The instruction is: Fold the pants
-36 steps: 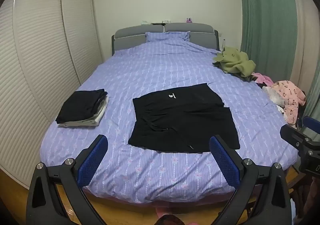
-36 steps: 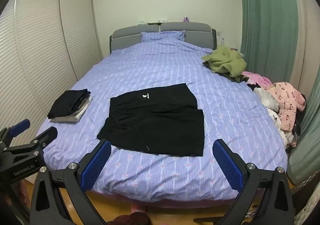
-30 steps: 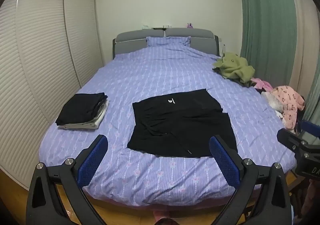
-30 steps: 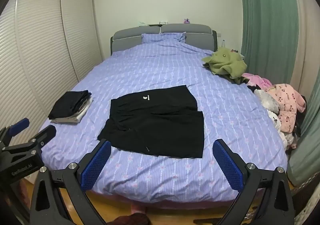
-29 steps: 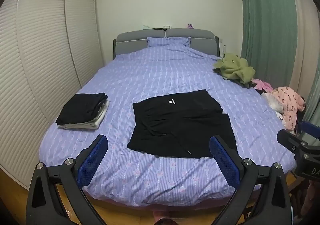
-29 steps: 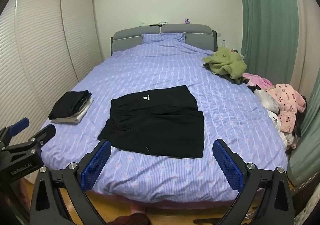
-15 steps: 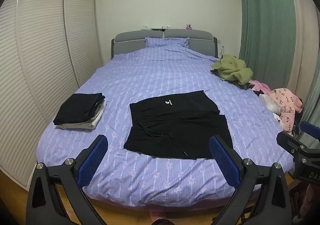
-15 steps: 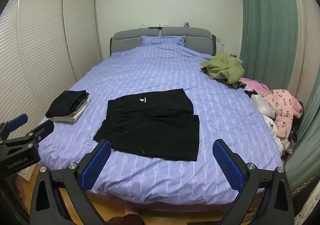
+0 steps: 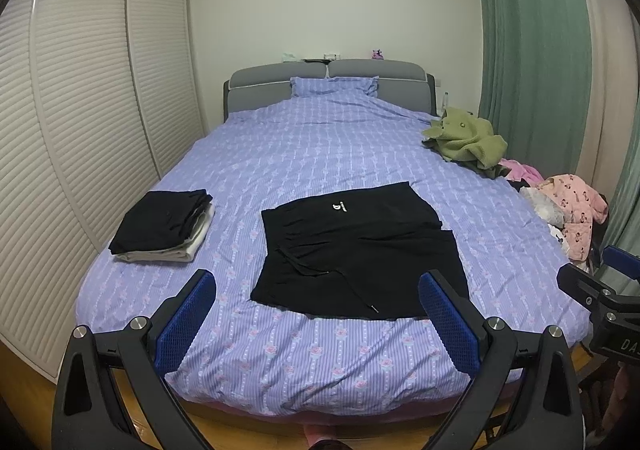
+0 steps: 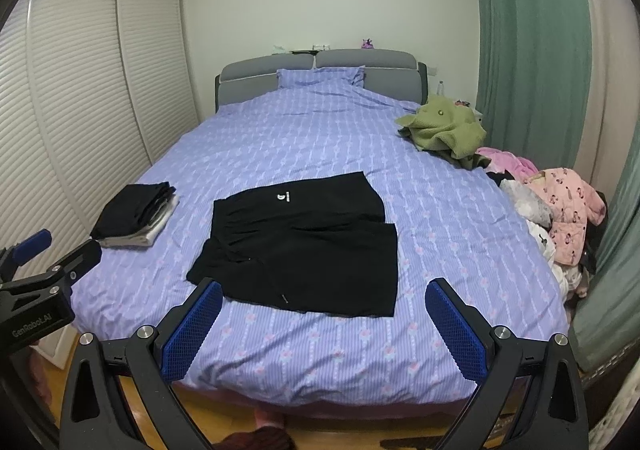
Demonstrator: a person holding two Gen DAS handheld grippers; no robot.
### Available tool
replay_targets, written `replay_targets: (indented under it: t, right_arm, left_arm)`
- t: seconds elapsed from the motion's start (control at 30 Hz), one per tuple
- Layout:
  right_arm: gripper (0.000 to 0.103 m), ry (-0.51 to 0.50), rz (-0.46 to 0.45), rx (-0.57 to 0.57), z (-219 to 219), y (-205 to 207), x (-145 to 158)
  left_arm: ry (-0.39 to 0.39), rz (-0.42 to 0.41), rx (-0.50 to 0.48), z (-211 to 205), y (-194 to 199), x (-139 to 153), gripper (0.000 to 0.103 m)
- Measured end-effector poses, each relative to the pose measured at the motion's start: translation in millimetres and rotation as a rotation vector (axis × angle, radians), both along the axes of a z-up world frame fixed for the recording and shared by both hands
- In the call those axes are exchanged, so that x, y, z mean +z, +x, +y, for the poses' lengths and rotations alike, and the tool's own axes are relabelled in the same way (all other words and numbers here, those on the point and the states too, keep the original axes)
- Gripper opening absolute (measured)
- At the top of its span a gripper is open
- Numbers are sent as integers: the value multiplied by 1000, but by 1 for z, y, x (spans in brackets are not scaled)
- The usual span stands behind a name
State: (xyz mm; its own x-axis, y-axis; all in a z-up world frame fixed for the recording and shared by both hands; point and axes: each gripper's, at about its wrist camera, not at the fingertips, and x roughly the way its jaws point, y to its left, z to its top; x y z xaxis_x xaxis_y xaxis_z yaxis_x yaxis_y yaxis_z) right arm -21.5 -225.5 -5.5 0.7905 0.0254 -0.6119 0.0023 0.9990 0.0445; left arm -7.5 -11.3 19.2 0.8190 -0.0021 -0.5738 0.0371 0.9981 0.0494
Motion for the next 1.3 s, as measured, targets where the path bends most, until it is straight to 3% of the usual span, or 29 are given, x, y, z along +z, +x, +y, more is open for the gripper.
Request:
replay_targets:
  t: [1.3]
  right_arm:
    - [103, -6, -3, 0, -3, -4, 0]
  left_arm:
    - [-13, -19, 6, 4, -8, -1, 103]
